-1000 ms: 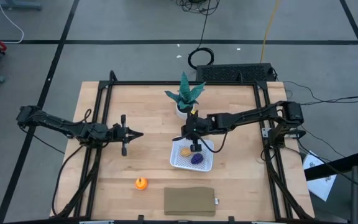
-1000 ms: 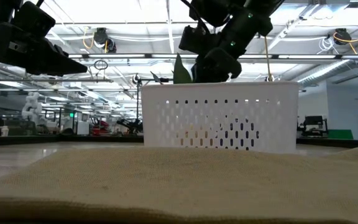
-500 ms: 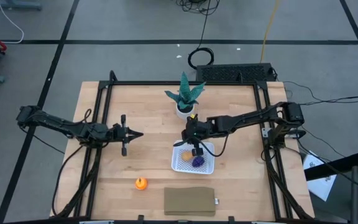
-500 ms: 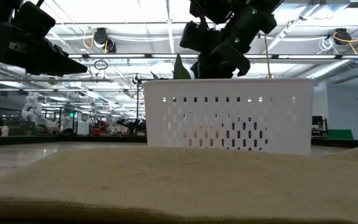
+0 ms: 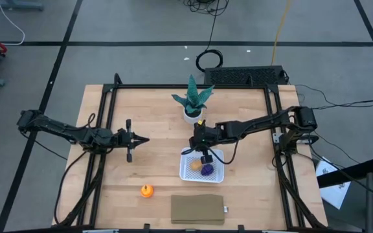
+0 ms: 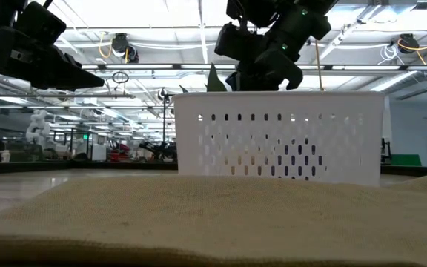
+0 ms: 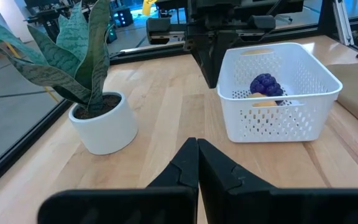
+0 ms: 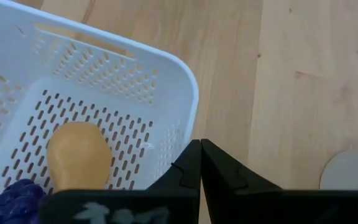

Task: Pick and placing Produce into tupperware
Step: Adjust the white bin, then put the orange in the white bin

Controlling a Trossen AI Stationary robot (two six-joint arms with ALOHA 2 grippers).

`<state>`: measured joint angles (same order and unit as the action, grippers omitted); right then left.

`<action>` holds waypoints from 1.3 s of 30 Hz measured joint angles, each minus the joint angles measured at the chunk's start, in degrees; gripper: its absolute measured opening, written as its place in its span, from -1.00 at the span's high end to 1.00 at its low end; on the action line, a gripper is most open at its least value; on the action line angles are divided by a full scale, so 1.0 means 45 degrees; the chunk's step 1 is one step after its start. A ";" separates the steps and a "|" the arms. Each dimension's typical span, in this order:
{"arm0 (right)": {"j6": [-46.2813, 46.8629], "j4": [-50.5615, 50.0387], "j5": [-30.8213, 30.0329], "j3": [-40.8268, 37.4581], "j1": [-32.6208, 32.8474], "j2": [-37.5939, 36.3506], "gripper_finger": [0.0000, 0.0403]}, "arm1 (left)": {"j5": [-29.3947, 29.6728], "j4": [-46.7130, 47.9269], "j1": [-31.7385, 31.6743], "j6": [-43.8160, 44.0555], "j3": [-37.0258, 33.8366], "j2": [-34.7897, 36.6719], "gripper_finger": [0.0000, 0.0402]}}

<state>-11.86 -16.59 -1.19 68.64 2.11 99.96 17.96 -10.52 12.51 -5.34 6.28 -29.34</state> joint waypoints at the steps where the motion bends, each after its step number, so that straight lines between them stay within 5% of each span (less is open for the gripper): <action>1: 0.0000 0.0002 0.0000 0.0000 0.0000 0.0000 1.00 | 0.0000 0.0002 0.0000 0.0000 -0.0001 0.0000 0.99; 17: 0.1152 0.0682 0.0813 -0.0555 -0.0049 -0.3543 1.00 | 0.0000 -0.0005 0.0000 0.0015 -0.0002 0.0005 1.00; 32: 0.4875 0.6815 0.0957 -0.7305 -0.0051 -0.9113 1.00 | 0.0000 -0.0003 0.0000 0.0019 0.0000 0.0004 1.00; 39: 0.5676 0.8214 -0.0097 -0.9544 -0.0575 -1.1002 1.00 | 0.0010 -0.0017 0.0000 0.0079 0.0000 0.0000 1.00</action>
<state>13.69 20.38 -1.63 25.69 -0.48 50.45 18.00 -10.60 12.51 -4.99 6.28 -29.34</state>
